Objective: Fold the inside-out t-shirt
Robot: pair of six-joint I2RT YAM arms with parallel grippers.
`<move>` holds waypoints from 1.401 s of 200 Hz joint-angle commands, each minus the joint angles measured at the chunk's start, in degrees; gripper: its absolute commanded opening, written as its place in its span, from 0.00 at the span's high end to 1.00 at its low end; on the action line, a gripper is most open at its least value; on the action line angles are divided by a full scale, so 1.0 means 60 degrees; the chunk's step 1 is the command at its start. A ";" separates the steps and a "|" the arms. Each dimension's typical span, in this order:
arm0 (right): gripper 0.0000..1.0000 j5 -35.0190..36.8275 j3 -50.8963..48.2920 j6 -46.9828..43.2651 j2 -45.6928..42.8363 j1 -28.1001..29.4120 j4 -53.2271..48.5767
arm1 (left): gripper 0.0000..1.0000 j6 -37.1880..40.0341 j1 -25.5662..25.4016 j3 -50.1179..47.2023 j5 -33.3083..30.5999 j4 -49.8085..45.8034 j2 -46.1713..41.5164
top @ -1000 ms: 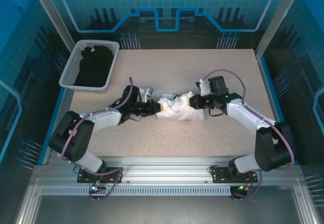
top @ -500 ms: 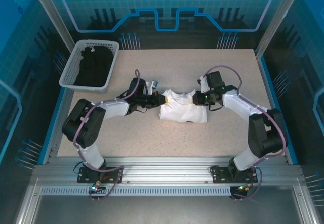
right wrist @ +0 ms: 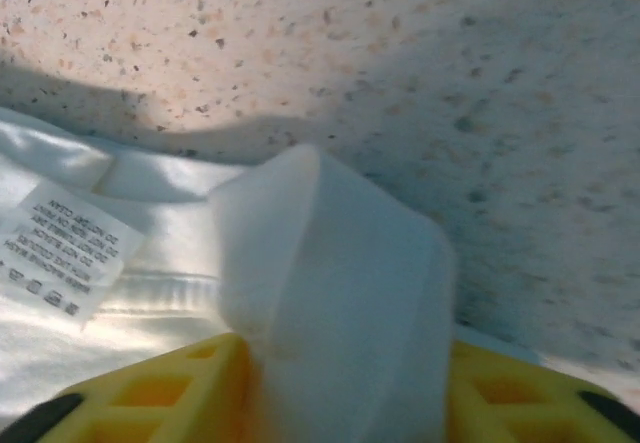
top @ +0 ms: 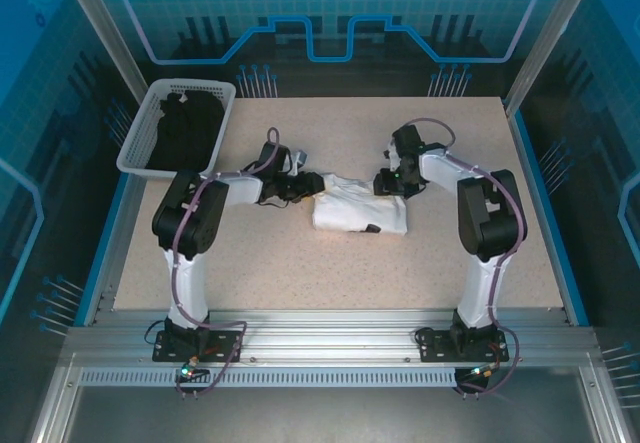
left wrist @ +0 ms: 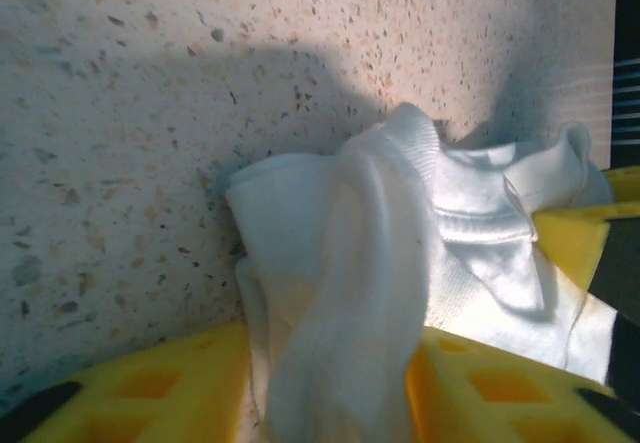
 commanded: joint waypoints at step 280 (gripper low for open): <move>0.93 -0.0700 -0.0384 -0.0337 -0.0888 -0.1105 -0.0652 | 0.47 -0.0333 -0.0521 -0.2342 -0.0450 -0.0321 -0.1676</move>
